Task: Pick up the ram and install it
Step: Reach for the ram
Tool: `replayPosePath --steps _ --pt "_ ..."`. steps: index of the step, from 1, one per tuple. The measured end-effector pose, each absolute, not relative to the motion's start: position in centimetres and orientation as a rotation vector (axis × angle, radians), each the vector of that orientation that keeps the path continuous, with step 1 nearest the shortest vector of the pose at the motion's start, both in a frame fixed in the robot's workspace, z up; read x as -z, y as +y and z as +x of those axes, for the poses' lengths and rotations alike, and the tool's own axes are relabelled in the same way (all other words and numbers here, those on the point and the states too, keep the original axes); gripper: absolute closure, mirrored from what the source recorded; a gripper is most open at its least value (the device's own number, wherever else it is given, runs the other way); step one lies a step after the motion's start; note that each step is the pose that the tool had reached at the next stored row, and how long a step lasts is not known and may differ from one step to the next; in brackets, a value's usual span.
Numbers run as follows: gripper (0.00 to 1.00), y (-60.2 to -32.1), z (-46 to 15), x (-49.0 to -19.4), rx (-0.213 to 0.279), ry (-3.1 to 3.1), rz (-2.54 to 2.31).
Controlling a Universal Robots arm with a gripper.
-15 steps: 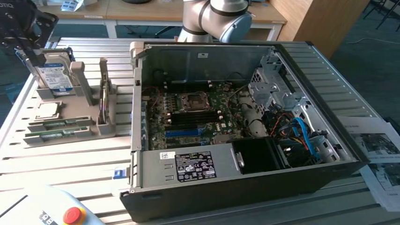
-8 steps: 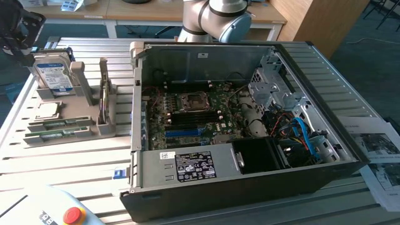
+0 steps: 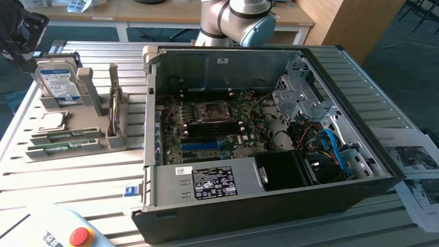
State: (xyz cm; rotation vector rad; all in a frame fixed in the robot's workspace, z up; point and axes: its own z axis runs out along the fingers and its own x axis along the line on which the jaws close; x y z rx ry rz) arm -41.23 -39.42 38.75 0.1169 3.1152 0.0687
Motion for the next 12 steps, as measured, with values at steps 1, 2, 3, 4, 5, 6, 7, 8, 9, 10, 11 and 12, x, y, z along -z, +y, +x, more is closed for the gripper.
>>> replayPosePath --steps 1,2,3,4,5,6,7,8,9,10,11,12 --pt "0.90 -39.1 -41.2 -38.7 -0.069 3.115 0.117" --pt "0.90 -38.8 -41.2 -38.7 -0.069 3.115 0.117" --pt "0.90 -38.5 -41.2 -38.7 -0.069 3.115 0.117" --pt "0.90 -38.2 -41.2 -38.7 -0.069 3.115 0.117" --pt "0.90 -37.7 -41.3 -38.7 -0.069 3.115 0.117" --pt "0.90 -37.5 -41.3 -38.7 -0.069 3.115 0.117" --pt "0.90 -37.4 -41.3 -38.7 -0.069 3.115 0.117" --pt "0.90 -37.4 -41.3 -38.7 -0.069 3.115 0.117" --pt "0.90 -37.4 -41.3 -38.7 -0.069 3.115 0.117" --pt "0.90 -37.4 -41.3 -38.7 -0.069 3.115 0.117" --pt "0.90 -37.4 -41.3 -38.7 -0.069 3.115 0.117" --pt "0.90 -37.4 -41.3 -38.7 -0.069 3.115 0.117"
